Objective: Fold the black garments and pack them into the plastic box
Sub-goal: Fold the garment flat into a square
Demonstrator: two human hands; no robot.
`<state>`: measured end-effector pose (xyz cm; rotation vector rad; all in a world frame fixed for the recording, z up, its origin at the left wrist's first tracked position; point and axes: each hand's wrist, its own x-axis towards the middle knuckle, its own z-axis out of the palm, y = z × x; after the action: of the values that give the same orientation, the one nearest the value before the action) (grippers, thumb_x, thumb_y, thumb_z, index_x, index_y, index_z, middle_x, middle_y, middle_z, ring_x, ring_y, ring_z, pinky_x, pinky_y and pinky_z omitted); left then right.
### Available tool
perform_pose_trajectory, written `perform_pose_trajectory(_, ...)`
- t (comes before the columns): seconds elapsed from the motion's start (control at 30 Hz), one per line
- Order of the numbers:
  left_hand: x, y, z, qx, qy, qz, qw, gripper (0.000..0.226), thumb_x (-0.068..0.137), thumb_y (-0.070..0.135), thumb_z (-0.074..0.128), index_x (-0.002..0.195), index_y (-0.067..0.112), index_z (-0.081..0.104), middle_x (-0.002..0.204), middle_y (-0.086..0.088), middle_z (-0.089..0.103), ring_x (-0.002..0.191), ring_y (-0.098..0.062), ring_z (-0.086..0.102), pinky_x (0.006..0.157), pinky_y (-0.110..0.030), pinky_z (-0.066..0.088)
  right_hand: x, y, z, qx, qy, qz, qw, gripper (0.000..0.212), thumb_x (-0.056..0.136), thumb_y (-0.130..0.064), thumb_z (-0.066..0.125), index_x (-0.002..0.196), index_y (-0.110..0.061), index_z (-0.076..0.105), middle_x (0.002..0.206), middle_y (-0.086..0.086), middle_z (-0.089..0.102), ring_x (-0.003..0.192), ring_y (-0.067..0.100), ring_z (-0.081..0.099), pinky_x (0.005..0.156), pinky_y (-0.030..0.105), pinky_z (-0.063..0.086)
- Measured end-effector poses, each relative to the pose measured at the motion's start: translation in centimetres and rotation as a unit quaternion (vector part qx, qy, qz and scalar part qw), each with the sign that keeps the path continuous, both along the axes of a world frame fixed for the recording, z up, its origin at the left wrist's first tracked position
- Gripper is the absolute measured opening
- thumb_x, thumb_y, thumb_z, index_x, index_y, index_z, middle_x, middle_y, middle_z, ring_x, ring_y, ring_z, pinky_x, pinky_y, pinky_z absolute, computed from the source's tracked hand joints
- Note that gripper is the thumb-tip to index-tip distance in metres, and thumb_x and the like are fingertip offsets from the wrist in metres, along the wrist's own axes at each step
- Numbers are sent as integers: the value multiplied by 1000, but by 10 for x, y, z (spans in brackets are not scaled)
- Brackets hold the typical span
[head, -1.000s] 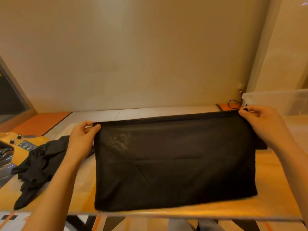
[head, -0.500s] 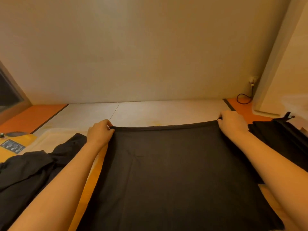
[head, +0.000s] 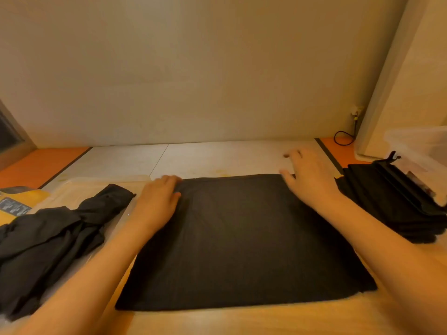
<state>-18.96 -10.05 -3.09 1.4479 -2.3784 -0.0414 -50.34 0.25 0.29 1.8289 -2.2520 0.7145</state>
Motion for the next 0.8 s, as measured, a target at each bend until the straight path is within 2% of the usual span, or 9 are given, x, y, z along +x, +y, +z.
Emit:
perform_pose_trajectory(0.07, 4, 61, 0, 36, 10, -92, 995, 38, 95, 29, 53, 132, 34, 45, 135, 14, 47, 123, -9, 46, 104, -30, 40, 33, 52, 4, 20, 5, 80, 997, 39, 94, -38, 52, 130, -21, 51, 133, -2, 48, 124, 14, 42, 100, 27, 35)
perform_pose_trajectory(0.13, 10, 118, -4, 89, 18, -145, 985, 43, 95, 31, 53, 134, 41, 40, 134, 28, 37, 127, 6, 34, 108, -17, 29, 61, 102, -4, 63, 2, 131, 989, 40, 95, -43, 49, 132, -28, 50, 137, -10, 44, 130, 6, 35, 102, 19, 24)
perform_pose_trajectory(0.23, 29, 168, -18, 119, 14, -124, 985, 53, 95, 49, 43, 144, 44, 22, 142, 32, 18, 132, 13, 13, 109, -11, 11, 88, 148, -26, 122, -10, 160, 980, 52, 96, -49, 43, 144, -31, 36, 149, -16, 32, 140, 0, 20, 106, 13, 6)
perform_pose_trajectory(0.33, 48, 189, -37, 121, -29, -81, 989, 88, 72, 84, -5, 148, 40, 1, 151, 24, -6, 140, 5, -6, 112, -17, -4, 99, 169, -45, 172, -29, 149, 973, 66, 97, -53, 37, 153, -29, 11, 158, -15, 12, 145, 2, 2, 114, 19, -2)
perform_pose_trajectory(0.4, 56, 193, -48, 117, -53, -63, 990, 97, 64, 84, -19, 148, 37, -6, 153, 20, -14, 141, 2, -16, 112, -19, -11, 97, 175, -56, 211, -16, 120, 970, 73, 95, -60, 29, 153, -27, 0, 160, -11, -1, 146, 6, -9, 118, 28, -4)
perform_pose_trajectory(0.53, 65, 199, -51, 115, -75, -56, 989, 95, 65, 84, -18, 147, 37, -11, 155, 15, -18, 142, -3, -21, 114, -25, -13, 91, 187, -66, 271, 42, 63, 960, 88, 78, -75, 1, 151, -27, -12, 159, -5, -15, 145, 15, -18, 119, 39, -7)
perform_pose_trajectory(0.67, 75, 226, -54, 74, -97, -51, 991, 85, 71, 79, -17, 146, 39, -12, 155, 18, -18, 142, -1, -22, 116, -27, -13, 100, 217, -74, 267, 63, 63, 960, 117, 43, -82, -37, 146, -28, -20, 159, -4, -17, 145, 18, -20, 116, 40, -9)
perform_pose_trajectory(0.73, 80, 239, -58, 54, -95, -42, 993, 79, 76, 77, -14, 147, 42, -9, 156, 19, -16, 142, 0, -21, 118, -30, -11, 105, 234, -75, 261, 52, 59, 962, 116, 41, -83, -39, 142, -29, -23, 159, -4, -16, 145, 17, -19, 116, 38, -8)
perform_pose_trajectory(0.8, 85, 246, -65, 36, -89, -44, 994, 78, 81, 81, 0, 149, 42, 2, 157, 19, -8, 144, 0, -14, 119, -34, -5, 108, 247, -68, 254, 33, 56, 965, 115, 48, -89, -27, 147, -32, -18, 160, -4, -12, 146, 17, -14, 118, 36, 0)
